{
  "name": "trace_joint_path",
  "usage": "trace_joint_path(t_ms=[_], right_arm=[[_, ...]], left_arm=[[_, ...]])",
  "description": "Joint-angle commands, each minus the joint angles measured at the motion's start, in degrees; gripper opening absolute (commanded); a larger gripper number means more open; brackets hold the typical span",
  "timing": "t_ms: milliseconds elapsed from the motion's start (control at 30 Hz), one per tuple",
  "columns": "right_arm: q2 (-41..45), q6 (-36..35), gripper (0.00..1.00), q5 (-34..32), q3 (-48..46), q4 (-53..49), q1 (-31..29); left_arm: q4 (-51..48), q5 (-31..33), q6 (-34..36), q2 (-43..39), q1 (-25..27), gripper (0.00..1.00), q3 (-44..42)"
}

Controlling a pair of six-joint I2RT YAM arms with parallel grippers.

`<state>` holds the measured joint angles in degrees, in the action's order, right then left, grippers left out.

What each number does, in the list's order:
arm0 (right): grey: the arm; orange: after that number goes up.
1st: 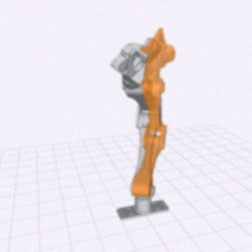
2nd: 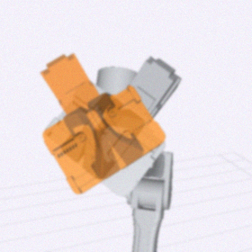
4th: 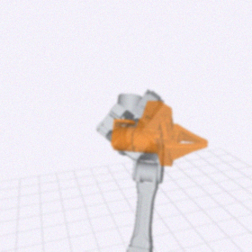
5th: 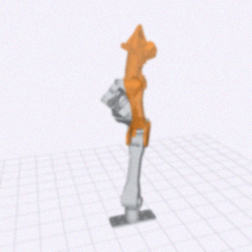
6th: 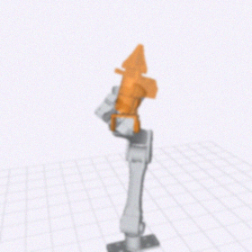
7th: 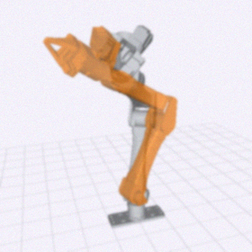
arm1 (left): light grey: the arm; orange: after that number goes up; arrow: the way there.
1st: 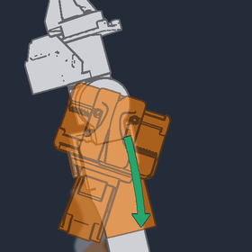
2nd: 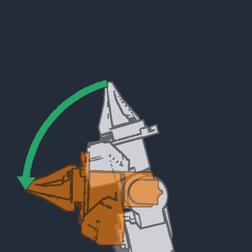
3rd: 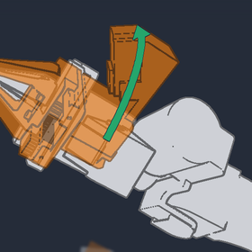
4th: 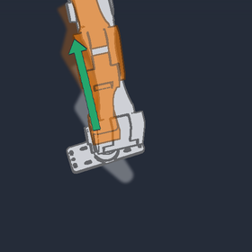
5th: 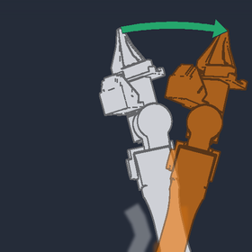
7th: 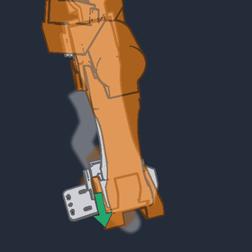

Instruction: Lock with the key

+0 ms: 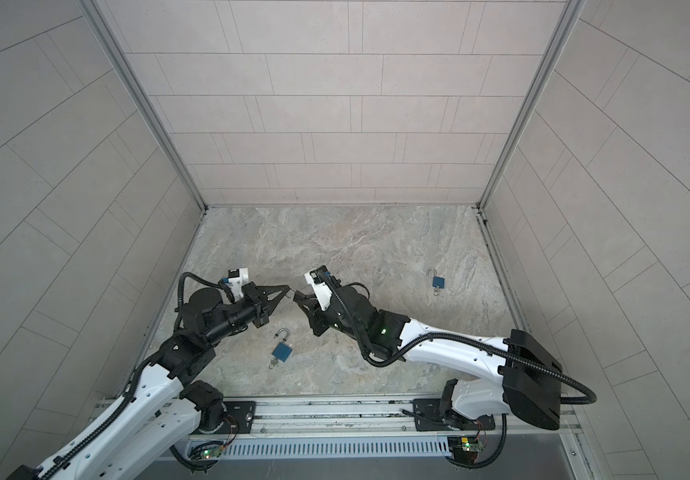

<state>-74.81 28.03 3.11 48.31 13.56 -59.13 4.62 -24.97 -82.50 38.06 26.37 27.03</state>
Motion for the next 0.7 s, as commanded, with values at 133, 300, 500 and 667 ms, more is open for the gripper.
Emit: trace_joint_path(t_ms=[133, 300, 500, 667], right_arm=[[-0.41, 12.22, 0.0, 10.09, 3.09, 8.45, 3.7], [-1.01, 16.75, 0.0, 12.46, 3.59, 9.47, 5.19], [-0.91, 22.2, 0.0, 14.83, 4.88, 9.24, 6.26], [-0.83, 26.25, 0.0, 15.94, 5.45, 8.47, 7.21]], left_arm=[[4.04, -3.47, 2.96, -1.49, 0.35, 0.0, -1.17], [7.12, -4.92, 4.32, -1.9, 0.37, 0.0, -1.19], [8.12, -5.32, 7.17, -2.16, 0.3, 0.0, -1.28], [9.39, -5.96, 8.57, -0.83, 0.26, 0.0, -1.85]])
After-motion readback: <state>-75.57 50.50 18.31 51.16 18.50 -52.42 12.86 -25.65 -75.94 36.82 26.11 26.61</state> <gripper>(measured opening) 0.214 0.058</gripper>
